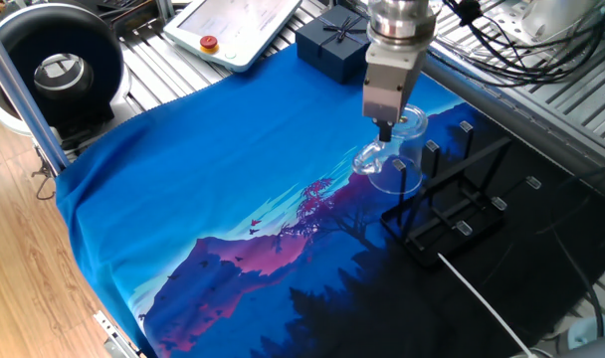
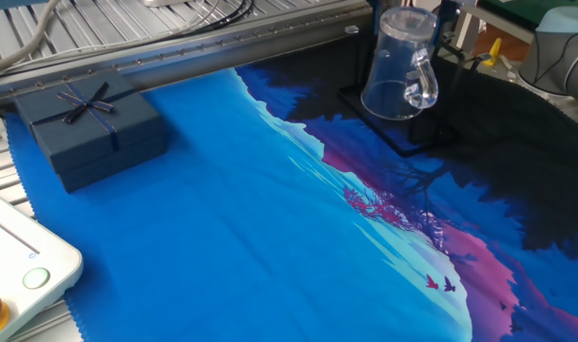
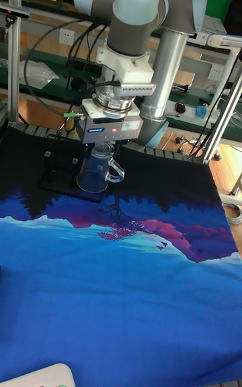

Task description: Take the cup off the cup rack

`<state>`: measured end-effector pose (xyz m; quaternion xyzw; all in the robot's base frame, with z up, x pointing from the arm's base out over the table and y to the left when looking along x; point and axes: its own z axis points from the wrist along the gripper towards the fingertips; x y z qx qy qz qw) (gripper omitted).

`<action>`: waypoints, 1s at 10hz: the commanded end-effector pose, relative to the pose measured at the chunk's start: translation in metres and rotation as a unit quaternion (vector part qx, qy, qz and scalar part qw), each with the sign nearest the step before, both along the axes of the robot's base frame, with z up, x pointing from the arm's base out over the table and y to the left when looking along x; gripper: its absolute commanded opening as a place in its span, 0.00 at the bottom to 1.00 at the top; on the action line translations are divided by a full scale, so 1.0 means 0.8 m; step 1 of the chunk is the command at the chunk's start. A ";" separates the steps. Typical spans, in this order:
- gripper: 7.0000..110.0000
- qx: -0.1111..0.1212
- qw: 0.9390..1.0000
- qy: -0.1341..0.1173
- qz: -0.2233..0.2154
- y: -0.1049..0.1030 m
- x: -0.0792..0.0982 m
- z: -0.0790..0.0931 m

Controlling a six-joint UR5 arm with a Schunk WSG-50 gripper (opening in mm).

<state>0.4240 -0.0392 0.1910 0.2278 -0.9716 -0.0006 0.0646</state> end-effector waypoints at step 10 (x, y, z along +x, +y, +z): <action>0.57 0.005 0.999 0.029 0.012 0.009 0.010 0.057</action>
